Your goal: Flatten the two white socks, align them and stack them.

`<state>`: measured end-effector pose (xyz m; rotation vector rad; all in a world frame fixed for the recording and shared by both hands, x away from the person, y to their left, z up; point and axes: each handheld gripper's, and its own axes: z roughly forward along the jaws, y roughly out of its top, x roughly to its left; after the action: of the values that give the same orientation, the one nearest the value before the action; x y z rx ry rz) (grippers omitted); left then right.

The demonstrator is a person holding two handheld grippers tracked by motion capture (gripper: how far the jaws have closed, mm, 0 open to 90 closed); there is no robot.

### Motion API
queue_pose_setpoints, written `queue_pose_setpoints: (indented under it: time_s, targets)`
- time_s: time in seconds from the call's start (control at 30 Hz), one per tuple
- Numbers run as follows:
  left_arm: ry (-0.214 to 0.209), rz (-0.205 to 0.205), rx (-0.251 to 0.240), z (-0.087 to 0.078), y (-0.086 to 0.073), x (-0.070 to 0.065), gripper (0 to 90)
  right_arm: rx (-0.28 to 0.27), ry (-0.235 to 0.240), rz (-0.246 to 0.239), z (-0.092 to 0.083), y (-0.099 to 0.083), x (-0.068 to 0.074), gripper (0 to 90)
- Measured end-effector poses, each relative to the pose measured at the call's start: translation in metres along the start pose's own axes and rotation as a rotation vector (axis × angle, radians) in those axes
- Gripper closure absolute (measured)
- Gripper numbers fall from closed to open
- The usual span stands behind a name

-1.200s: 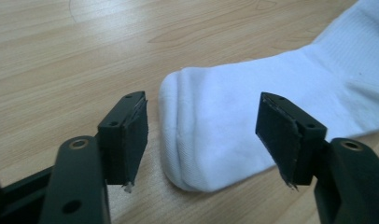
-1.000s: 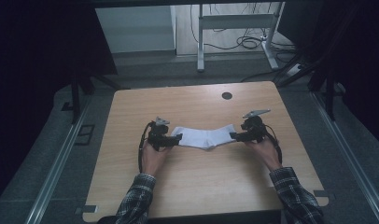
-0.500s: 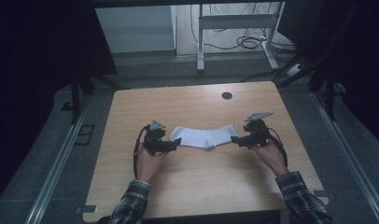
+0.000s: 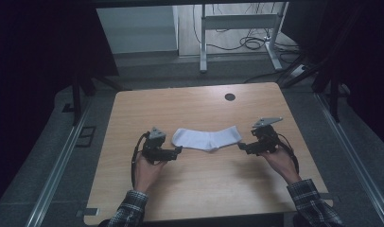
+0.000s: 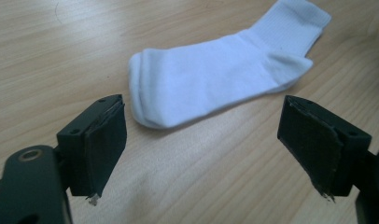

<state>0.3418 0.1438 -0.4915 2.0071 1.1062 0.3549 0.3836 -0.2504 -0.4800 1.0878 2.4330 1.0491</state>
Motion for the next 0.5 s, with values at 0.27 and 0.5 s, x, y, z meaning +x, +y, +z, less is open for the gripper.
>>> queue_pose_setpoints:
  time_s: [0.27,0.5]
  targets:
    - [0.0,0.02,-0.001,-0.015,-0.017,-0.007,14.1,-0.009,0.0,-0.011,-0.017,-0.014,0.003,11.5]
    - [0.005,0.026,0.008,-0.025,-0.035,-0.011,13.4,-0.009,0.004,-0.012,-0.029,-0.031,0.009,10.4]
